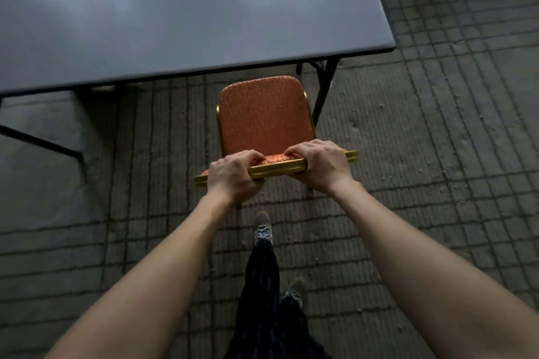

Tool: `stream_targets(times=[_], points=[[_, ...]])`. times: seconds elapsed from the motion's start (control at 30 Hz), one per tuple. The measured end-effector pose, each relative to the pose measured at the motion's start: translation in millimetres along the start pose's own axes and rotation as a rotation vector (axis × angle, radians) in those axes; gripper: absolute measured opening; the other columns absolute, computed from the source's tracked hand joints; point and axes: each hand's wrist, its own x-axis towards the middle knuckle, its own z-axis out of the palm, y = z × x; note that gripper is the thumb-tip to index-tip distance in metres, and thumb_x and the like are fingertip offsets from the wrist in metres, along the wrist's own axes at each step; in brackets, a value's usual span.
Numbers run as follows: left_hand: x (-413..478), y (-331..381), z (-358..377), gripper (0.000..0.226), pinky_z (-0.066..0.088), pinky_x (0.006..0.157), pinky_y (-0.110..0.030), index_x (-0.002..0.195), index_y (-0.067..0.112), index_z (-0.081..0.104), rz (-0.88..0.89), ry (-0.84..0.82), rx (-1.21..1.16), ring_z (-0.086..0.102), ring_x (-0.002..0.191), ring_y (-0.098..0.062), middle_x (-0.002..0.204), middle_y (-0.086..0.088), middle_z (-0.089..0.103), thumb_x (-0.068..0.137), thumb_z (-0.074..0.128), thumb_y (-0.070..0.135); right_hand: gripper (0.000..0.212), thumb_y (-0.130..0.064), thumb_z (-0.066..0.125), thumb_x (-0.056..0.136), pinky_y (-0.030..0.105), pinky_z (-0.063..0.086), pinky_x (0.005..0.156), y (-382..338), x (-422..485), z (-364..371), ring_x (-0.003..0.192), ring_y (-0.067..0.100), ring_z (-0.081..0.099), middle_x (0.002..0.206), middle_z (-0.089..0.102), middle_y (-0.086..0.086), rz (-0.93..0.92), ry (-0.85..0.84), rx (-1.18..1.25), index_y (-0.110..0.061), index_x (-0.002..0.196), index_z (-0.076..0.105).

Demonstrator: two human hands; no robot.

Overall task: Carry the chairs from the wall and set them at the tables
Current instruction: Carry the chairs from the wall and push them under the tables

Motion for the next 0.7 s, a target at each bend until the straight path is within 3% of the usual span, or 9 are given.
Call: stream_targets(times=[0.17,0.23,0.3,0.37,0.47,0.53,0.6,0.67,0.7], points=[[-5,4,-7,0.036,0.047,0.088,-0.036,0.124,0.041,0.066,-0.026,-0.069,-0.009,0.066,0.108,-0.017,0.117,0.012,0.071,0.09,0.066,0.054,0.046,-0.065,0.063,0.085,0.038,0.037,0.1,-11,-5,-5,0.117,0.018,0.057,0.125,0.068,-0.013,0.118,-0.111,-0.016,-0.041,0.124,0.066],[-17,14,-3,0.037,0.048,0.093,-0.038,0.126,0.041,0.067,-0.043,-0.06,-0.003,0.067,0.106,-0.021,0.114,0.006,0.073,0.09,0.066,0.053,0.043,-0.051,0.07,0.083,0.039,0.034,0.105,-16,-22,-9,0.121,0.021,0.052,0.129,0.064,-0.01,0.184,-0.101,0.071,-0.038,0.124,0.068],[-32,21,2,0.041,0.047,0.101,-0.039,0.13,0.038,0.067,-0.096,-0.033,-0.032,0.065,0.112,-0.023,0.119,0.003,0.073,0.09,0.068,0.045,0.042,-0.035,0.07,0.078,0.038,0.031,0.112,-28,-40,-11,0.123,0.02,0.05,0.13,0.062,-0.008,0.239,-0.029,0.252,-0.032,0.12,0.071],[-48,22,6,0.047,0.039,0.113,-0.041,0.134,0.027,0.064,-0.121,-0.009,-0.125,0.06,0.122,-0.023,0.129,-0.001,0.069,0.088,0.071,0.036,0.04,-0.033,0.063,0.075,0.041,0.029,0.117,-47,-56,-10,0.12,0.015,0.05,0.122,0.065,-0.009,0.253,0.111,0.436,-0.027,0.114,0.073],[-74,30,5,0.053,0.028,0.124,-0.042,0.142,0.018,0.057,-0.142,0.05,-0.406,0.046,0.141,-0.02,0.147,-0.002,0.056,0.092,0.071,0.027,0.032,-0.022,0.059,0.08,0.04,0.036,0.116,-70,-72,-10,0.124,0.014,0.052,0.118,0.065,-0.011,0.372,0.285,0.737,-0.026,0.11,0.071],[-88,38,2,0.04,0.037,0.12,-0.037,0.135,0.022,0.062,-0.256,0.148,-0.691,0.051,0.136,-0.013,0.144,0.004,0.058,0.096,0.069,0.022,0.026,-0.017,0.058,0.084,0.034,0.046,0.105,-80,-76,-17,0.117,0.016,0.059,0.112,0.067,-0.012,0.483,0.352,0.885,-0.033,0.102,0.069],[-102,49,-1,0.017,0.052,0.105,-0.039,0.114,0.024,0.071,-0.405,0.264,-0.86,0.065,0.113,-0.013,0.121,0.003,0.07,0.098,0.066,0.027,0.019,-0.017,0.059,0.091,0.022,0.052,0.087,-91,-83,-27,0.098,0.01,0.065,0.099,0.07,-0.01,0.583,0.354,1.002,-0.033,0.094,0.07],[-107,54,-1,0.022,0.058,0.089,-0.041,0.106,0.019,0.072,-0.543,0.243,-0.998,0.069,0.097,-0.018,0.103,-0.001,0.074,0.1,0.061,0.037,0.015,-0.017,0.06,0.098,0.017,0.052,0.075,-96,-83,-27,0.084,0.005,0.066,0.089,0.071,-0.007,0.703,0.259,1.128,-0.026,0.095,0.071],[-105,55,2,0.028,0.056,0.083,-0.04,0.11,0.016,0.071,-0.607,0.18,-1.078,0.069,0.095,-0.02,0.103,-0.004,0.073,0.102,0.058,0.041,0.012,-0.02,0.06,0.1,0.022,0.052,0.078,-95,-81,-23,0.085,0.009,0.066,0.089,0.071,-0.005,0.769,0.202,1.183,-0.023,0.096,0.071]])
